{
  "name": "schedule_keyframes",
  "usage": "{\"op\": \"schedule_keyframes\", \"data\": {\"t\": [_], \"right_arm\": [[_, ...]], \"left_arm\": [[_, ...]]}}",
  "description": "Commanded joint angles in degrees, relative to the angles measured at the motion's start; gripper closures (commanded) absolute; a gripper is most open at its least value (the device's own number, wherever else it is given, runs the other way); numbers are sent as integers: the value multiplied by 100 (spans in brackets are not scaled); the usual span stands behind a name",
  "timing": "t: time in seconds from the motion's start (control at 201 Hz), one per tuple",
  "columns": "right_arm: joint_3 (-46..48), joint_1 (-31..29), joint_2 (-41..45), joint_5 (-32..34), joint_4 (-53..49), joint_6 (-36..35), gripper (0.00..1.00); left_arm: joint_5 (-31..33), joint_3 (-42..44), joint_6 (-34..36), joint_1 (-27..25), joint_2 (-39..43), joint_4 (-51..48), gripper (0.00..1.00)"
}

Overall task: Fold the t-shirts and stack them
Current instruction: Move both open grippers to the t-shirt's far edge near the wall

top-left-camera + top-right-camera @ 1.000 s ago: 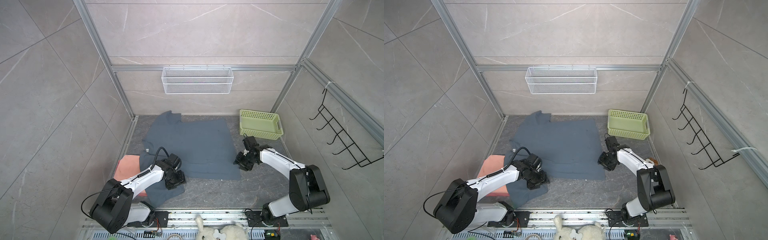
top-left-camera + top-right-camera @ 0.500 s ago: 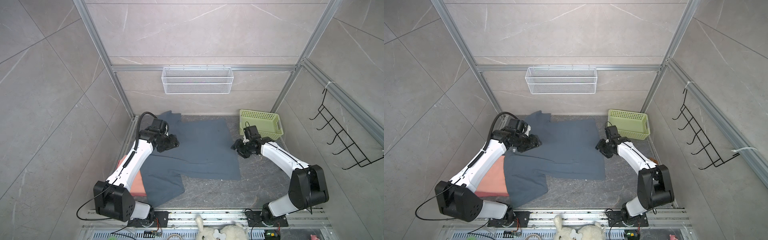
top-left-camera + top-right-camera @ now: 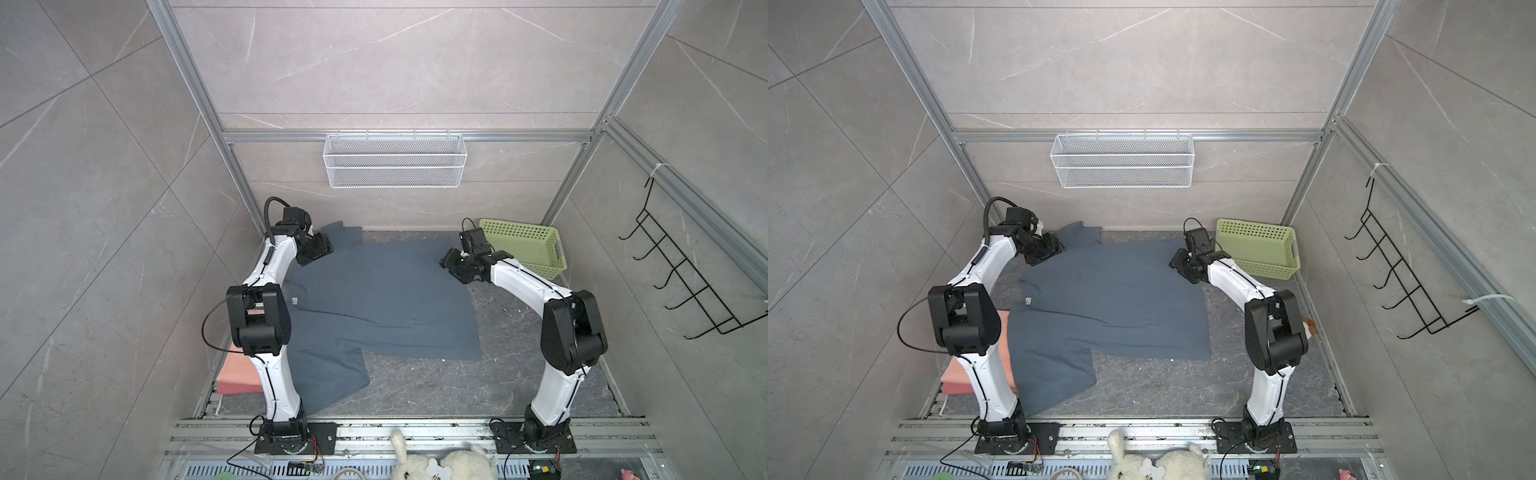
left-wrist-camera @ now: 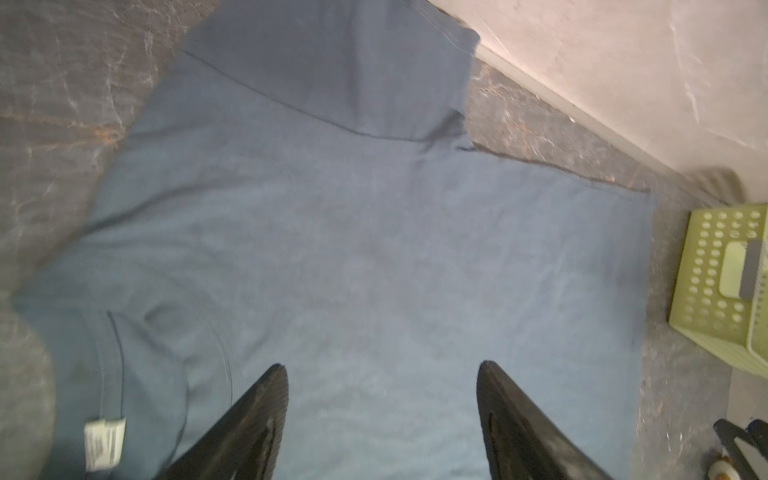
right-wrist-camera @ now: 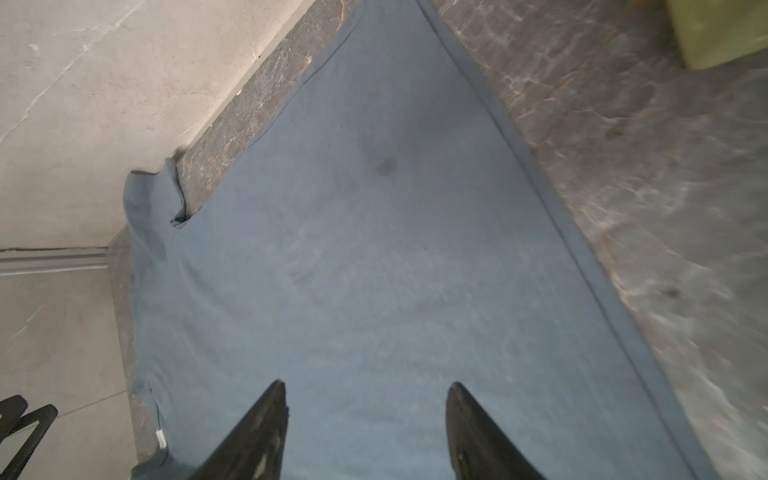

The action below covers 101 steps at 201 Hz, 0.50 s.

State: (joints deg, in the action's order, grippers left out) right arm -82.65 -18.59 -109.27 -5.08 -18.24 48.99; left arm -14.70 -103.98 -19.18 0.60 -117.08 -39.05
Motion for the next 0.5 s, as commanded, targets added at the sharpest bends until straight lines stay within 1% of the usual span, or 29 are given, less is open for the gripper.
{"op": "schedule_keyframes", "data": {"t": [0.0,0.09,0.319,0.378,0.393,0.438,0.498], "right_arm": [[-380,-20,-500,154,668,225,38],[-893,-20,-1015,131,726,237,37],[-2412,-22,-2422,-22,373,310,36],[-2680,-26,-2668,10,356,333,37],[-2742,-22,-2733,27,349,349,36],[-2896,-23,-2891,85,375,395,37],[-3083,-22,-3061,141,395,450,37]], "left_arm": [[-341,-312,-118,35,-290,396,25],[-386,-494,-293,80,-674,618,25],[-378,-1014,-626,159,-1485,839,24],[-345,-1195,-661,185,-1599,747,24],[-341,-1242,-665,194,-1780,715,24],[-344,-1332,-699,211,-1906,662,24],[-317,-1270,-744,222,-1963,703,24]]}}
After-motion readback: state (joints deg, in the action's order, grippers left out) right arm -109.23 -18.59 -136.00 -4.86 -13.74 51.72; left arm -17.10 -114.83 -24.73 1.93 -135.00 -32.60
